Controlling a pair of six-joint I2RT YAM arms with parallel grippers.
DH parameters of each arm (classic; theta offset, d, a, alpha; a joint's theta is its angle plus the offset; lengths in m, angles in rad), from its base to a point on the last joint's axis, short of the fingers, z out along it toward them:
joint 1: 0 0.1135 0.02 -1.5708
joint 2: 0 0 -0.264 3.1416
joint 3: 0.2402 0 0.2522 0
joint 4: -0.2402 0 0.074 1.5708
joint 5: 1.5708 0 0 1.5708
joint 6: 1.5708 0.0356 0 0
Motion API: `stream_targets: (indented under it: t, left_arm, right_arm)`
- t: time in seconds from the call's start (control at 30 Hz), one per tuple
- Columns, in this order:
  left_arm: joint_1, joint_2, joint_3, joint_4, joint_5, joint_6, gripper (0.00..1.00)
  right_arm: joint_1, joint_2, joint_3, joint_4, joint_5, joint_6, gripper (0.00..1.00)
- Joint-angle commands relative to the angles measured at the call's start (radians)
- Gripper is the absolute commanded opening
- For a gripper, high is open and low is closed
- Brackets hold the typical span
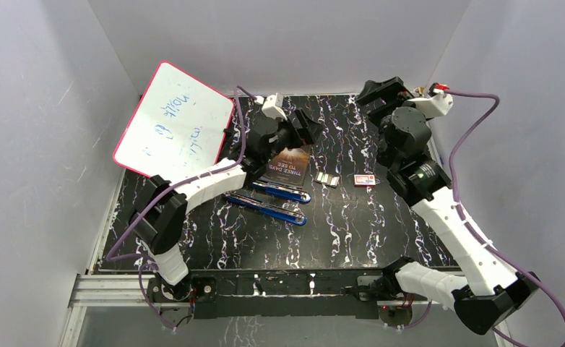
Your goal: Load the staples into the stapler
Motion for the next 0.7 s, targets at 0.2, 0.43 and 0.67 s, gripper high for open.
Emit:
stream_targets:
  t: [0.2,0.43,0.67]
  left_arm:
    - [0.075,-0.070,0.165,-0.568,-0.202,0.257,0.98]
    - [0.120,-0.027,0.206,-0.659,-0.142,0.305,0.98]
    - [0.149,0.110,0.357,-0.857,-0.118,0.333,0.98]
  right_arm:
    - [0.003,0.028,0.048,-0.428,0.189,-0.044,0.98]
    - [-0.058,0.216,0.147,-0.564,0.044,-0.093,0.98]
    - [-0.325,0.297,0.087,-0.485,-0.386,-0.123,0.97]
